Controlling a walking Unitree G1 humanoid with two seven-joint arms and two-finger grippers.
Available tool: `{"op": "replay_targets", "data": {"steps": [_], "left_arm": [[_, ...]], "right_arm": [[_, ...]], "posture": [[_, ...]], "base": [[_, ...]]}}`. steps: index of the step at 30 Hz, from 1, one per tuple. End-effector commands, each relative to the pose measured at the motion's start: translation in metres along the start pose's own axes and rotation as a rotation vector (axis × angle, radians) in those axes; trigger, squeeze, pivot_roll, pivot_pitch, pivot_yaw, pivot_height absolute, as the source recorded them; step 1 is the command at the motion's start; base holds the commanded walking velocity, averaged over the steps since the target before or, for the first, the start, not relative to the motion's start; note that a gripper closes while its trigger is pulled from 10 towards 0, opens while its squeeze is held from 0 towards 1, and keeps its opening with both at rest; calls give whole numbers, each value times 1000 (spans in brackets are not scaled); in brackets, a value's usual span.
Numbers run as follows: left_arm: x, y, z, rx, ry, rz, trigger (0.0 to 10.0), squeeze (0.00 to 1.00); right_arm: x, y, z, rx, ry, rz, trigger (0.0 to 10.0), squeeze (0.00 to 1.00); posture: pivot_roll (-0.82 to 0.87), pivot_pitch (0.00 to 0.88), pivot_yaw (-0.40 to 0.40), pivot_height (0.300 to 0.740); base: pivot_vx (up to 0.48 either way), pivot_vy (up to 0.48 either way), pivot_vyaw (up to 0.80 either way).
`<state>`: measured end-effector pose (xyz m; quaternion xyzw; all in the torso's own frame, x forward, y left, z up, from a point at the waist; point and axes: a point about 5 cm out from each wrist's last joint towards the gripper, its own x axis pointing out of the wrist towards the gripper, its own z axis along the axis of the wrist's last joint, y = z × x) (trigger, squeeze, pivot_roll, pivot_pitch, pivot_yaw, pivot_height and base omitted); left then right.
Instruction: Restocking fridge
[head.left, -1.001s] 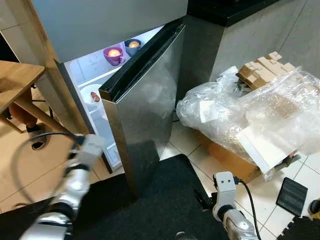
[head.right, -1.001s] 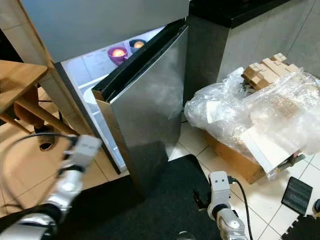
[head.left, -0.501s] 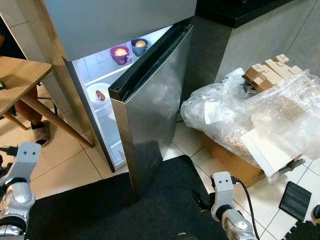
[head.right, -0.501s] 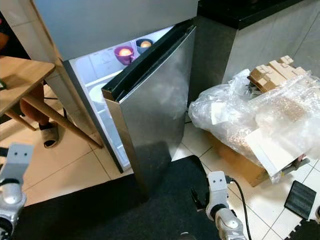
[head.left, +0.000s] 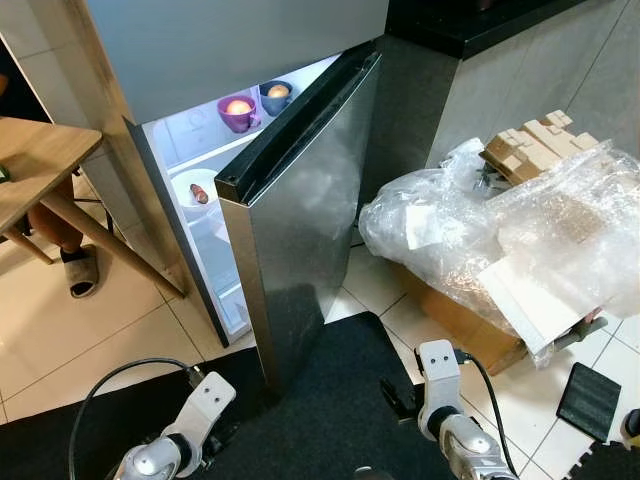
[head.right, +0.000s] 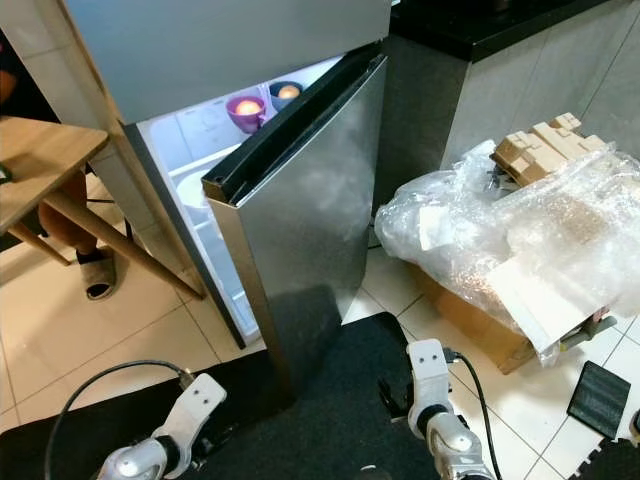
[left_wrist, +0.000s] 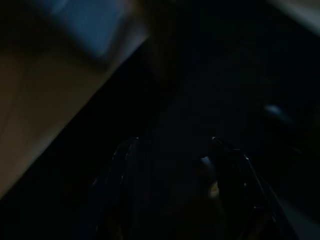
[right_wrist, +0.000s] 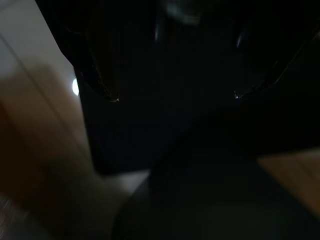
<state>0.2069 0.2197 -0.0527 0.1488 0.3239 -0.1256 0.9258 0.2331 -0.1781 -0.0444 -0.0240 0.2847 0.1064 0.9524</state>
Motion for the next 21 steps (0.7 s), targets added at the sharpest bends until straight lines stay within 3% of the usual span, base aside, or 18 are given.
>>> {"op": "replay_targets", "data": {"steps": [1,2,4,6,9,12,21], "left_arm": [[-6,-3,-21,-158,75,102,10000,0],[-6,-3,-21,-158,75,102,10000,0],[-12,-4,-33,-333,86,213,10000,0],[-16,-8,-39,-405,88,246,10000,0],[-17,-14,-42,-397,88,232,10000,0],[-16,-21,-41,-338,85,219,10000,0],[-10,-37,-36,-328,97,201,10000,0]], "right_arm": [[-4,8,-18,-16,84,14,10000,0],[-4,8,-18,-16,84,14,10000,0],[-7,11,-26,-16,123,5,10000,0],[-8,13,-30,-16,141,4,10000,0],[-8,14,-30,-18,142,7,10000,0],[-8,15,-30,-15,142,8,10000,0],[-7,13,-29,-16,147,-1,10000,0]], "posture": [[-140,119,16,740],[-140,119,16,740],[-141,122,13,740],[-140,123,12,740],[-140,126,10,740],[-140,126,10,740],[-138,135,10,740]], "base": [[0,0,0],[0,0,0],[0,0,316],[0,0,716],[0,0,800],[0,0,800],[0,0,800]]}}
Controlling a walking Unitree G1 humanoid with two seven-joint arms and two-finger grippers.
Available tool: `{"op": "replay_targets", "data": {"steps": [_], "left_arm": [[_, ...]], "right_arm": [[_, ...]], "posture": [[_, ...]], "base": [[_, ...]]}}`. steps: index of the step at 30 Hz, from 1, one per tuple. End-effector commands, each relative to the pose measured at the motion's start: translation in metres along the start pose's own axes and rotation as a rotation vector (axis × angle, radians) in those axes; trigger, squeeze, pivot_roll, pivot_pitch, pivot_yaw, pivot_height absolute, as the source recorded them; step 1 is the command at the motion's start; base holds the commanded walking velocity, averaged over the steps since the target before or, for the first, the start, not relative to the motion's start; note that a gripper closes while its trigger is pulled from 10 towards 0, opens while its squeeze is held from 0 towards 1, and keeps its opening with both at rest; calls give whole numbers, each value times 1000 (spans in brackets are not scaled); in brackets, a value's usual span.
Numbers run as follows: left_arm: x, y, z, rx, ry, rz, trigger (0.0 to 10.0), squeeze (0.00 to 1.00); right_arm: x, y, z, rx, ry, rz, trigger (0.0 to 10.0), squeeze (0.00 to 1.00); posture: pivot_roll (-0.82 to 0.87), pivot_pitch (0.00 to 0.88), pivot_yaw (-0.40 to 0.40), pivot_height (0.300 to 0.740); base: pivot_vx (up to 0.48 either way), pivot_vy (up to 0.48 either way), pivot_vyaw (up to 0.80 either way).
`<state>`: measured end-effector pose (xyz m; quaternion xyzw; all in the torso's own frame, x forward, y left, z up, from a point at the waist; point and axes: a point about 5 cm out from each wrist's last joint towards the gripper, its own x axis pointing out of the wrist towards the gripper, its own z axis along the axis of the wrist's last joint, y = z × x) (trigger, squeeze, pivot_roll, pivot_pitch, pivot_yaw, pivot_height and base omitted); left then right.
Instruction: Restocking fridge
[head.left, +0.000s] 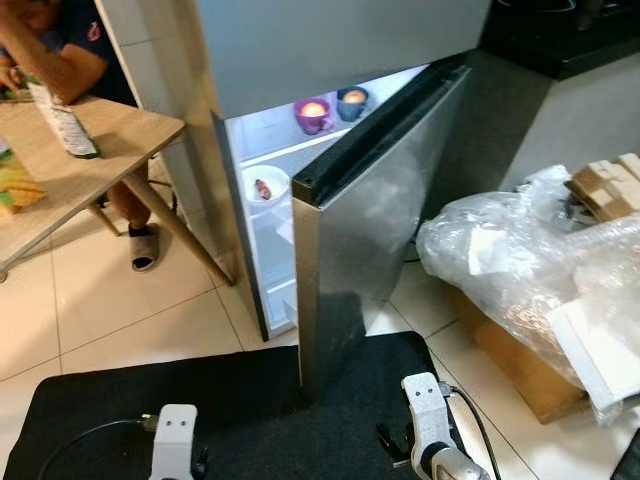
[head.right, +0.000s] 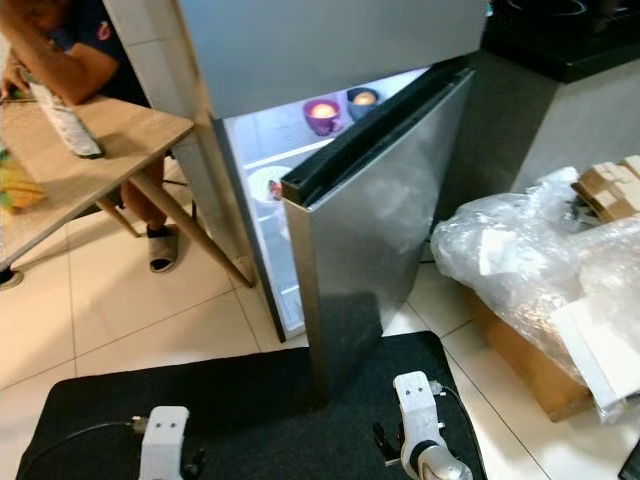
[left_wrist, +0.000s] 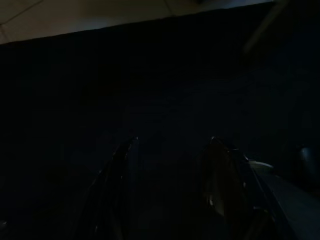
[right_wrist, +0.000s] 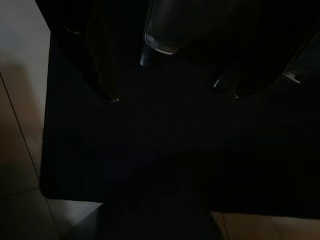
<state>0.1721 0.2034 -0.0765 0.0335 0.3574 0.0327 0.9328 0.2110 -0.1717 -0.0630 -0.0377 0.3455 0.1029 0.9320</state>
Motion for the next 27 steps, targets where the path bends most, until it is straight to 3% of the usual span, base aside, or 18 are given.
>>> {"op": "replay_targets", "data": {"steps": [1,14,16,21,25,27], "left_arm": [[-2,-5,-5,12,16,-16,10000,0],[3,-7,7,58,-20,-45,10000,0],[4,-5,9,59,-20,-28,10000,0],[6,-3,10,56,0,0,10000,0],[7,3,13,-15,2,44,10000,0],[7,4,14,-13,0,44,10000,0]], "right_arm": [[0,1,-3,-5,17,4,10000,0],[-2,-2,-4,8,15,-20,10000,0],[-2,-5,-5,55,18,-44,10000,0],[-2,-6,-5,59,19,-47,10000,0],[-2,-5,-5,60,17,-47,10000,0],[-2,-5,-4,61,16,-46,10000,0]], "posture": [[-137,135,12,740],[-132,137,23,740],[-131,137,26,740],[-131,137,27,740],[-133,136,26,740],[-133,136,26,740]], "base": [[0,0,800],[0,0,771],[0,0,0],[0,0,0],[0,-120,0],[0,-480,0]]}}
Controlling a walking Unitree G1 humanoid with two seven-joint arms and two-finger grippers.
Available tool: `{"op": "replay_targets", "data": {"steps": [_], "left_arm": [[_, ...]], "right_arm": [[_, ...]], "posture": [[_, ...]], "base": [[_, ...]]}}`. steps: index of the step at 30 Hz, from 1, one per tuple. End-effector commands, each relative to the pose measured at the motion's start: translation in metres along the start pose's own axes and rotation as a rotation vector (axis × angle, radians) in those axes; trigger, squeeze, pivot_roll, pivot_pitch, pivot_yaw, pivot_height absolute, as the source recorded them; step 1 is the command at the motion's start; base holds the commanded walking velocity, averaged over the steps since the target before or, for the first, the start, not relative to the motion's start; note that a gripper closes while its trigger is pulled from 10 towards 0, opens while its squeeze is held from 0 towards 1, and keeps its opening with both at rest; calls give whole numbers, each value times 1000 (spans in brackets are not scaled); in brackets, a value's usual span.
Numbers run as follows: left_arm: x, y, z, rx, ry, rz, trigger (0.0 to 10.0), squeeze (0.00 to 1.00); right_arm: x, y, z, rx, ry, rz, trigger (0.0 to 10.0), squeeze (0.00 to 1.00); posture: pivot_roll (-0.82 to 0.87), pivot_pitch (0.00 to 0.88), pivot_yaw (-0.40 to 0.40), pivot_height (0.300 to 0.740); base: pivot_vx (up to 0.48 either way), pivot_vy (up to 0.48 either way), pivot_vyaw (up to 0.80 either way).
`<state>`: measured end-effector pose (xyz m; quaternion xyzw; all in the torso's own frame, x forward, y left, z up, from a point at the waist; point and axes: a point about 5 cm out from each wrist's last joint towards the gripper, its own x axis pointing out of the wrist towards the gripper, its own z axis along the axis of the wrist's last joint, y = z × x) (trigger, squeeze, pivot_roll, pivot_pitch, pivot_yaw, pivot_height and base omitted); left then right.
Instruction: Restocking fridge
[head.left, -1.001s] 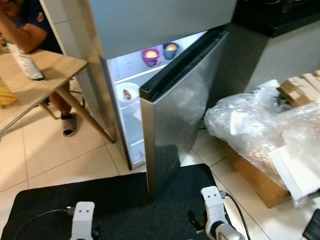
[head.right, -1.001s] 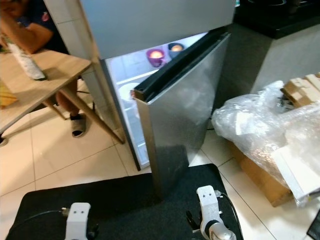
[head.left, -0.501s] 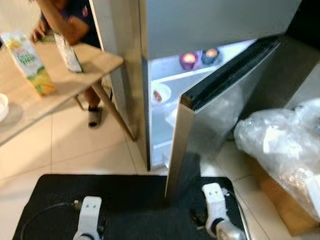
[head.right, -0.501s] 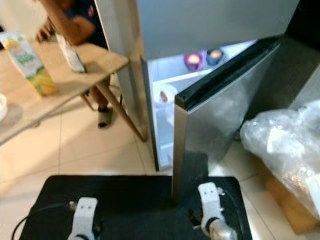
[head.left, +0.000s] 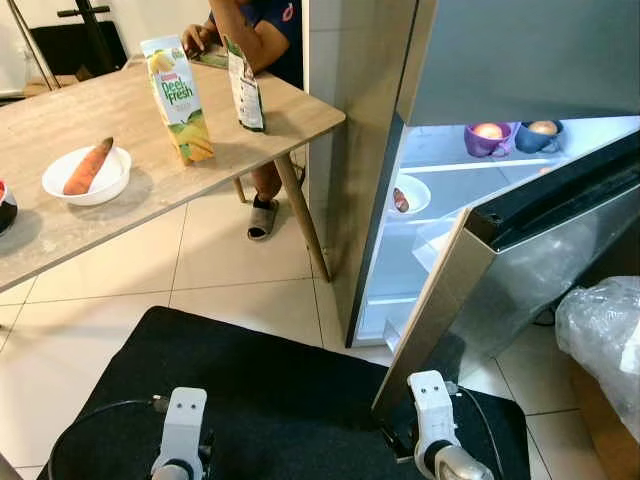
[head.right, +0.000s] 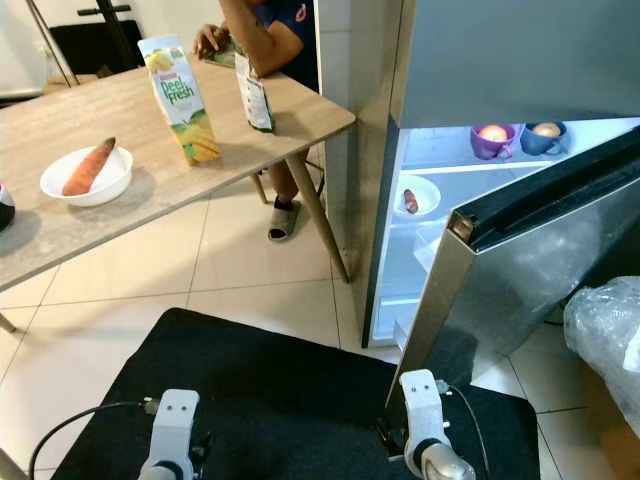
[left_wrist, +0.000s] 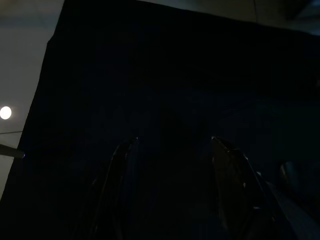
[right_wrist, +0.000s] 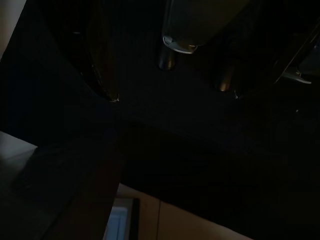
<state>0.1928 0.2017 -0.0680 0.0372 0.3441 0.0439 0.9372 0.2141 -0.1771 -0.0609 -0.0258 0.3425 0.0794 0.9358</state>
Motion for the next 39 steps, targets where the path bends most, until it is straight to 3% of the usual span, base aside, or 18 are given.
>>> {"op": "replay_targets", "data": {"steps": [1,14,26,32,39], "left_arm": [[-2,5,-5,-10,23,17,10000,0],[0,4,0,-35,9,22,10000,0],[-1,-1,3,-60,-45,-63,10000,0],[-3,-3,2,-35,-58,-113,10000,0],[-6,-10,-2,85,-53,-251,10000,0]], "right_arm": [[-2,0,-7,24,25,-10,10000,0],[-2,-1,-6,25,24,-13,10000,0],[0,-1,-1,22,6,-7,10000,0],[1,2,2,9,-8,5,10000,0],[4,7,11,-38,-47,49,10000,0]], "posture": [[-133,136,25,740],[-139,132,28,740],[-140,123,29,740],[-142,122,30,740],[-146,129,27,740]], "base": [[0,-480,0],[0,-468,0],[0,0,0],[0,0,0],[0,0,0]]}}
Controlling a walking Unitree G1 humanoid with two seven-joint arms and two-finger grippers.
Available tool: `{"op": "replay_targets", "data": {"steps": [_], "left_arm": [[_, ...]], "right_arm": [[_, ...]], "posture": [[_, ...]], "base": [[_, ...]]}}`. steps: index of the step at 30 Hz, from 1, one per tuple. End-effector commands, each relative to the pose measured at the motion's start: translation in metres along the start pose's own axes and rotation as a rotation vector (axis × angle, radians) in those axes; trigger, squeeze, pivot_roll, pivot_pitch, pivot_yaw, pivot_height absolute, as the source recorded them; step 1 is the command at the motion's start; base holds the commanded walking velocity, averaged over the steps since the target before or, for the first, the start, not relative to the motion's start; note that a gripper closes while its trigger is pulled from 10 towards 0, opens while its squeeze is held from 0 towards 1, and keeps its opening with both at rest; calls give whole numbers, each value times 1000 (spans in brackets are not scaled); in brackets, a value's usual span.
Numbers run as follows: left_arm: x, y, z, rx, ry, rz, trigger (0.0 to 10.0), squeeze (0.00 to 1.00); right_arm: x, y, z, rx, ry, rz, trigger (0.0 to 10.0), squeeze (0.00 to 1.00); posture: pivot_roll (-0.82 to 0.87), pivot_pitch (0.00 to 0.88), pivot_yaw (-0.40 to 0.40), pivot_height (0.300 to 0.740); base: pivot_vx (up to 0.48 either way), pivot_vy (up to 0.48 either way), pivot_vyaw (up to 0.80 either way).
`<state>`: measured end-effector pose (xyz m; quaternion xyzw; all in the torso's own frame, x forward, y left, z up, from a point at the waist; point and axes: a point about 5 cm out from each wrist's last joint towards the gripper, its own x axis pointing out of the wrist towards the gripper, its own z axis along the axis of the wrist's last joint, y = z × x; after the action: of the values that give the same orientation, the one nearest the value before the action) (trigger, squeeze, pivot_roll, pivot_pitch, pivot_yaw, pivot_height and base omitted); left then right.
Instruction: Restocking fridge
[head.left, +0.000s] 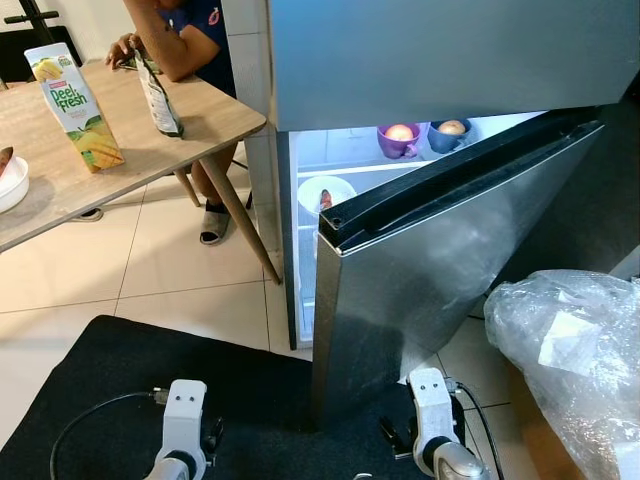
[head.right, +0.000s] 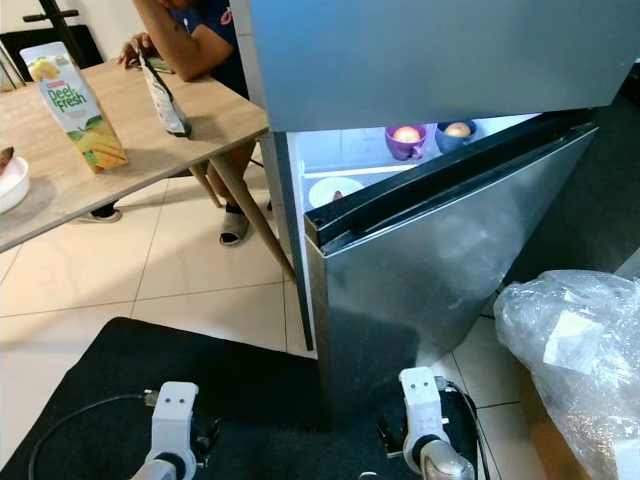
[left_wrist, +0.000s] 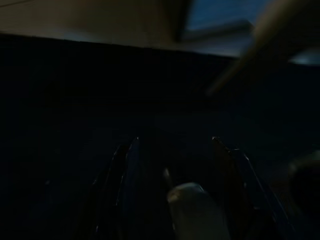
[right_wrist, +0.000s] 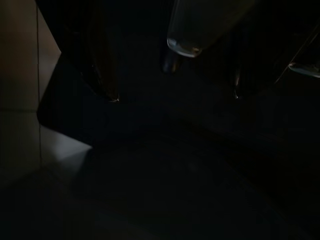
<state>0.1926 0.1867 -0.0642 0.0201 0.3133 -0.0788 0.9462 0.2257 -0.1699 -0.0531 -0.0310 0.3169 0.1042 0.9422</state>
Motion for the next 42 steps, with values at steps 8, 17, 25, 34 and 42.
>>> {"op": "replay_targets", "data": {"steps": [8,17,25,34,42], "left_arm": [[-5,13,-7,-1,43,64,10000,0],[-5,-14,7,169,-93,-209,10000,0],[-4,-41,27,278,-209,-471,10000,0],[9,-61,63,451,-304,-558,10000,0],[16,-71,83,491,-364,-548,10000,0]], "right_arm": [[0,1,-1,-15,3,11,10000,0],[-1,0,6,-49,-35,87,10000,0],[1,14,25,-94,-128,322,10000,0],[4,34,68,-170,-337,494,10000,0],[2,33,90,-155,-465,466,10000,0]], "posture": [[-145,129,23,740],[-140,133,21,740],[-141,134,22,740],[-138,136,16,740],[-141,137,18,740]], "base": [[0,-360,0],[0,0,0],[0,0,0],[0,0,0],[0,0,0]]}}
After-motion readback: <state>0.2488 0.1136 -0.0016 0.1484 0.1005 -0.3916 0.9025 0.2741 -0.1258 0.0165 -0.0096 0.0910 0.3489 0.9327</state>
